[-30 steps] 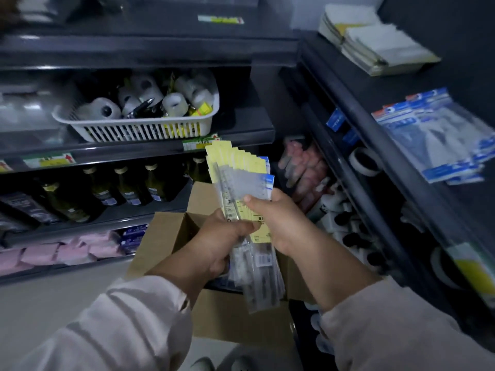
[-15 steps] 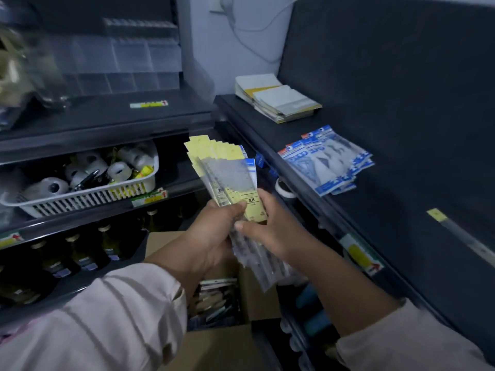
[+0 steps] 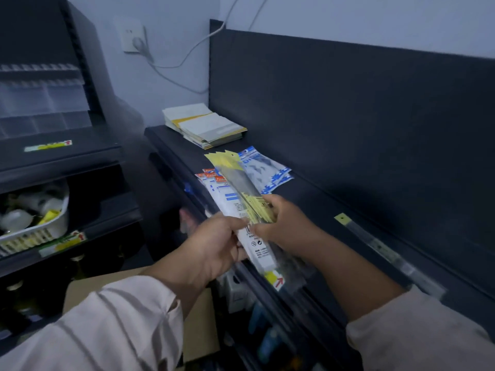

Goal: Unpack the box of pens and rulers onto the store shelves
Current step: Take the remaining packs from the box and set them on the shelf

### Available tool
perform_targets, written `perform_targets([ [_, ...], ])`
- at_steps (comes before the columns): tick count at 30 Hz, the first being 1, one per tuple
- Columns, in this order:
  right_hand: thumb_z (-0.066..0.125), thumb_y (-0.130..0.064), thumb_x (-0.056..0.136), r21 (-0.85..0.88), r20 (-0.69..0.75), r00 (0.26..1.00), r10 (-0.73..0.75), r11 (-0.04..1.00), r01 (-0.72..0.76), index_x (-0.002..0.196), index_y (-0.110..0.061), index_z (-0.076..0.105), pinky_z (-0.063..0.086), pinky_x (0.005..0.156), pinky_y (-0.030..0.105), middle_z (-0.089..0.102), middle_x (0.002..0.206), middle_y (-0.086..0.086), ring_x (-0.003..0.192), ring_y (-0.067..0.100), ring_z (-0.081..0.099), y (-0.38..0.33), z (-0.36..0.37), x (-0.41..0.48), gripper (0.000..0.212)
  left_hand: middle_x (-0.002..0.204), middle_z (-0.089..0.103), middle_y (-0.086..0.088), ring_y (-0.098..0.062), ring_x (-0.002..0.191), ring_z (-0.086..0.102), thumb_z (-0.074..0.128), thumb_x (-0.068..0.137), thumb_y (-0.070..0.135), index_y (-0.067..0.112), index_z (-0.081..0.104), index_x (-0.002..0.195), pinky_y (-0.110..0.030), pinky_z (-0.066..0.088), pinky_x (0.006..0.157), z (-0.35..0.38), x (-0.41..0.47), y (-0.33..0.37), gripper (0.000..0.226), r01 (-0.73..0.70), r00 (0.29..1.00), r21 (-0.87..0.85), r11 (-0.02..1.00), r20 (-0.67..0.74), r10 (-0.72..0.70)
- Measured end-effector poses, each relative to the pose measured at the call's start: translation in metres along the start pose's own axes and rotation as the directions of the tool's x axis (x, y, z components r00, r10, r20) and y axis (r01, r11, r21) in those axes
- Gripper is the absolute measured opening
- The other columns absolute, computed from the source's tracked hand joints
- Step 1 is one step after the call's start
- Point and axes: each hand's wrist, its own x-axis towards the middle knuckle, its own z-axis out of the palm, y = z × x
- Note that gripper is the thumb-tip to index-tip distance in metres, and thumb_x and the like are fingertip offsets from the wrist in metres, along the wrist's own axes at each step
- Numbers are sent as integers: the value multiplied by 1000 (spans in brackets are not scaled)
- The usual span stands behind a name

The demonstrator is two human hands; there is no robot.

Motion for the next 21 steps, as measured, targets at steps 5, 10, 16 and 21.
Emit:
perform_targets([
  [5, 66, -16, 71, 5, 3, 999, 48, 999, -48, 129, -24, 50, 58, 81, 38, 69, 104, -3, 89, 12, 69, 35, -46, -6, 61, 96, 72, -14, -24, 75, 71, 43, 93, -4, 7, 58, 121, -42, 60, 59, 42, 28, -23, 33, 25, 999, 37, 999, -35, -23],
  [10, 67, -3, 77, 72, -27, 991, 130, 989, -128, 115, -18, 59, 56, 78, 32, 71, 98, 0, 87, 14, 69, 68, -87, -13, 42, 98, 71, -13, -24, 78, 69, 39, 92, -5, 10, 58, 118, -37, 58, 53, 78, 42, -37, 35, 35, 997, 59, 998, -69, -31],
  [16, 70, -11, 75, 13, -145, 975, 166, 986, -166, 108, -21, 58, 53, 80, 34, 68, 96, 0, 88, 19, 66, 99, -118, -18, 36, 109, 69, -15, -28, 90, 67, 40, 93, -4, 12, 57, 116, -42, 55, 66, 101, 52, -45, 32, 27, 993, 70, 997, -113, -19],
  [21, 73, -22, 74, -323, -251, 954, 164, 915, -242, 111, -23, 50, 50, 78, 31, 61, 100, -3, 89, 19, 60, 126, -141, -22, 43, 109, 68, -15, -29, 93, 67, 41, 94, -2, 11, 56, 116, -44, 54, 70, 107, 60, -49, 30, 25, 990, 88, 996, -139, -12],
])
